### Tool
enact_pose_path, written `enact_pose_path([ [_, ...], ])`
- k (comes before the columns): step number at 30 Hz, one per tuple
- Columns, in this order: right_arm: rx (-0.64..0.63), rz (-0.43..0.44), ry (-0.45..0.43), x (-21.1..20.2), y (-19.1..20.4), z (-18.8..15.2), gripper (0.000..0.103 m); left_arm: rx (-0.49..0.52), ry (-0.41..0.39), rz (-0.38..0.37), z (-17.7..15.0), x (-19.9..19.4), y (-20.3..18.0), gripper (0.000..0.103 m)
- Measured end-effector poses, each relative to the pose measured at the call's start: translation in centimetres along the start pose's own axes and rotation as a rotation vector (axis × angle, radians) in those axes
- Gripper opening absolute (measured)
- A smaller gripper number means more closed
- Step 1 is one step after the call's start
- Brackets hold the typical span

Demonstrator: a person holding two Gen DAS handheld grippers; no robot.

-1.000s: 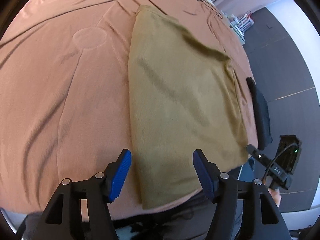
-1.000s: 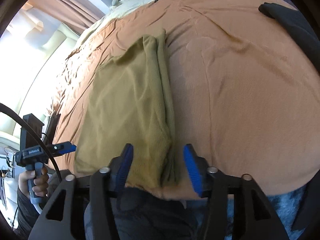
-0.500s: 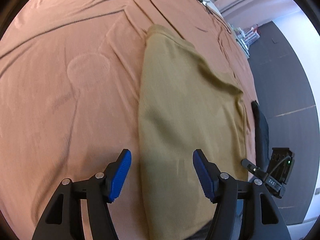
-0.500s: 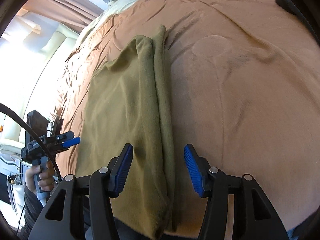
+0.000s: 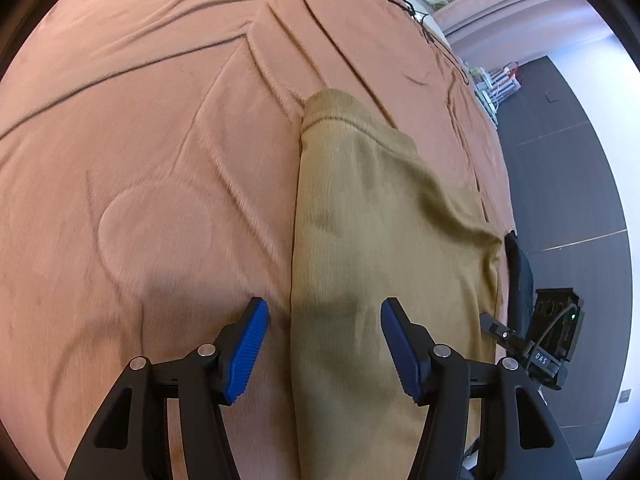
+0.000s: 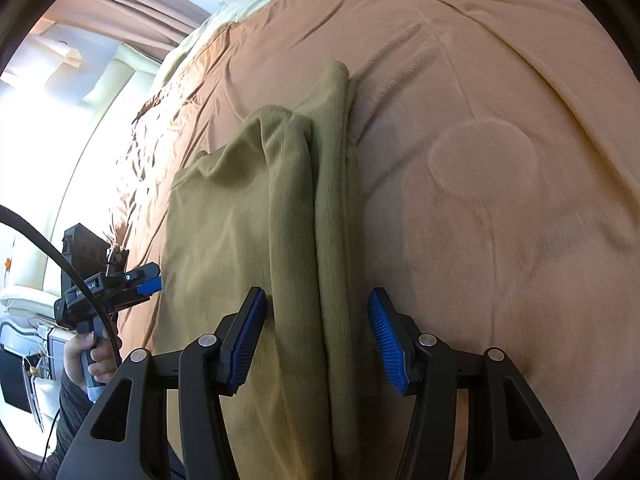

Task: Fold small clothes
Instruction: 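Grasp the end of the folded shirt with both grippers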

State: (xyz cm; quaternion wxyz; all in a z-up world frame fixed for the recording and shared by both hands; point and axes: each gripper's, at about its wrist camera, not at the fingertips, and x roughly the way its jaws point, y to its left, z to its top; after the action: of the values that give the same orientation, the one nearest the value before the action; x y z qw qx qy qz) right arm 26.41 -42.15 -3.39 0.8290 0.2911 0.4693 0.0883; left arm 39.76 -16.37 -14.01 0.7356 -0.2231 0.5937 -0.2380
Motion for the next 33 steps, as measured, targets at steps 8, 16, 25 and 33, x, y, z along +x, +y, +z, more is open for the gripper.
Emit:
enact_pose_path([
  [8,-0.018,0.058,0.016,2.4,-0.2,3.0,0.051,-0.006,-0.018,-0.042,2.8,1.2,0.4,0.051],
  [16,-0.006,0.099,0.026,4.1,-1.7,5.1,0.036,-0.043,-0.048,-0.077,4.4,2.7,0.4,0.017],
  [25,-0.124,0.032,-0.031,1.7,2.2,4.3,0.012,0.057,-0.125,-0.101,3.6,-1.9,-3.3,0.008],
  [33,-0.22,0.017,-0.13,-3.3,6.6,1.6,0.011,0.129,-0.208,-0.129,2.1,-7.9,-7.1,0.007],
])
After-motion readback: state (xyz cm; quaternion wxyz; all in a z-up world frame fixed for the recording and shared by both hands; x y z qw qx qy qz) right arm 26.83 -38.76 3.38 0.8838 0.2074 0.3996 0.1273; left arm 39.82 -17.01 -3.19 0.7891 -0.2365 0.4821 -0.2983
